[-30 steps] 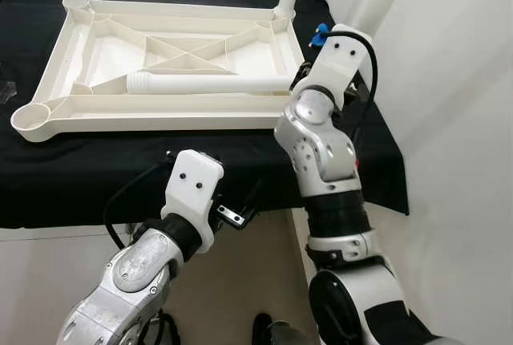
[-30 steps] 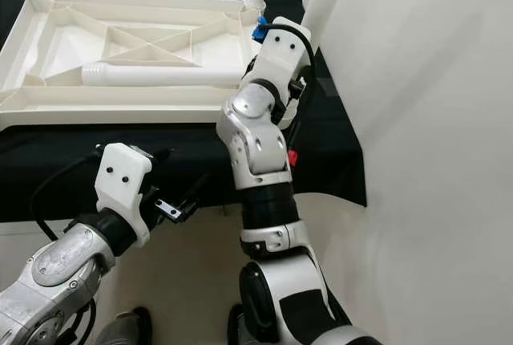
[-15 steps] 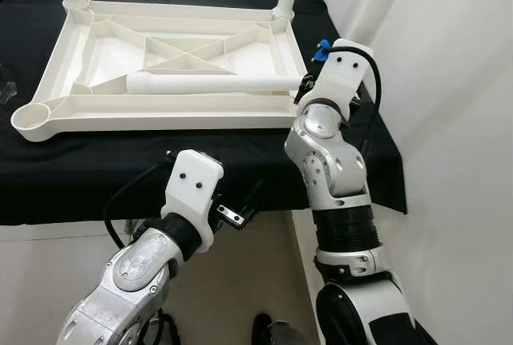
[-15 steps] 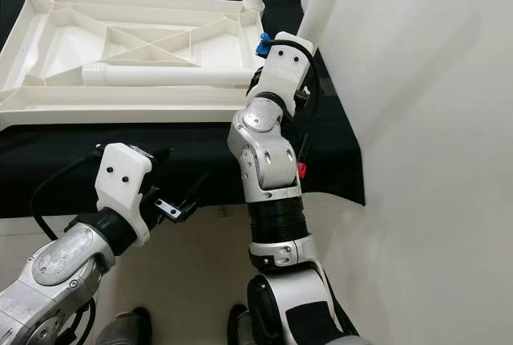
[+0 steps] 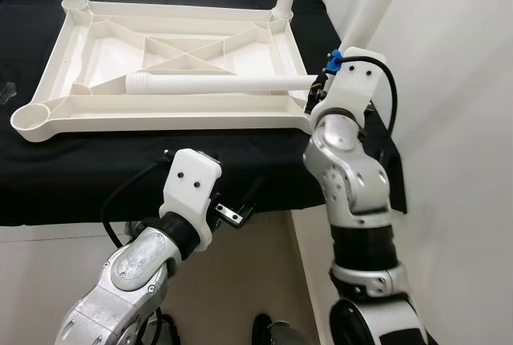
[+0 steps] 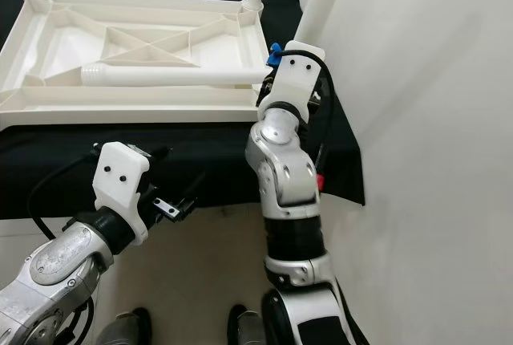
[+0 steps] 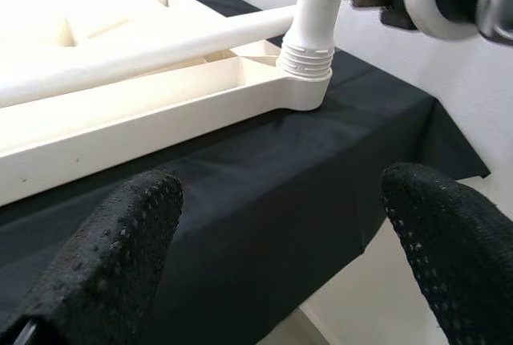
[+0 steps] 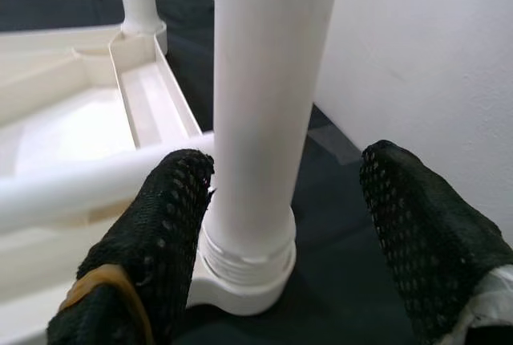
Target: Building children table
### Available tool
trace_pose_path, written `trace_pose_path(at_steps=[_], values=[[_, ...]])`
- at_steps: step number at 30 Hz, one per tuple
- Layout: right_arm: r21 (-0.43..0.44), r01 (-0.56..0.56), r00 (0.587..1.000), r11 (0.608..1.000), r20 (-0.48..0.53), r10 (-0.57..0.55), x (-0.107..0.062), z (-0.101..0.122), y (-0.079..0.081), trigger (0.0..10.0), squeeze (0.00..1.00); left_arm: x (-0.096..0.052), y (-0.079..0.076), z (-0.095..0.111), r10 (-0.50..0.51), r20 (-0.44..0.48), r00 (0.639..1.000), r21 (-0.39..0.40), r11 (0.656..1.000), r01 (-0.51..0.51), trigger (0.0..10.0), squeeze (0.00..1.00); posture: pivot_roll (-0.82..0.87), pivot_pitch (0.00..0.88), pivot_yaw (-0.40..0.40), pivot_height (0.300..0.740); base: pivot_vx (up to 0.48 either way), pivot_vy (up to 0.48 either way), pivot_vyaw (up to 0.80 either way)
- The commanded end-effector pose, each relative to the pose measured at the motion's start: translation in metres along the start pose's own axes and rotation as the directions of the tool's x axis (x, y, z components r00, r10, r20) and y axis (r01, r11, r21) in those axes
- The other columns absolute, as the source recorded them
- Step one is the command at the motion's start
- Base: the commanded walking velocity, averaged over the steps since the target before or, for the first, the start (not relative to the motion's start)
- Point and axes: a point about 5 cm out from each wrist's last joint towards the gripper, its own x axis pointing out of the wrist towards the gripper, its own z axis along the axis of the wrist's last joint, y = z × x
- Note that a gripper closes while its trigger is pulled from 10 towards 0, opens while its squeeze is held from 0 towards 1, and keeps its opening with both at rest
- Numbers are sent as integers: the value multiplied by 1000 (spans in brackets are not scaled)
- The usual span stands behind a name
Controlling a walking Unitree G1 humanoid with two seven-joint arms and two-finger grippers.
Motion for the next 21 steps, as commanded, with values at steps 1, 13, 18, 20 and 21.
trace_pose_path(at_steps=[1, 13, 18, 20, 21], values=[[-29, -16, 1000, 999, 4, 16, -1, -3, -9, 10000, 0, -1, -1, -3, -9, -15, 1000, 1, 1000, 10, 10000, 0, 43, 231, -136, 740, 0, 0, 0], [-111, -114, 994, 987, -11, 113, 9, -22, -56, 10000, 0, -1, 0, -3, -6, -15, 1000, 2, 1000, 6, 10000, 0, 38, 230, -132, 740, 0, 0, 0], [-65, -205, 978, 977, 34, 207, 19, -23, -74, 10000, 0, 0, 0, -2, -8, -9, 1000, 1, 1000, 8, 10000, 0, 38, 230, -129, 740, 0, 0, 0], [-19, -316, 948, 948, 13, 317, 22, -30, -71, 10000, 0, 1, 0, -2, -9, -9, 1000, 1, 1000, 9, 10000, 0, 38, 230, -128, 740, 0, 0, 0], [-12, -362, 932, 932, -26, 362, 26, -36, -70, 10000, 0, 1, 0, -2, -10, -9, 1000, 0, 1000, 10, 10000, 0, 40, 231, -128, 740, 0, 0, 0]])
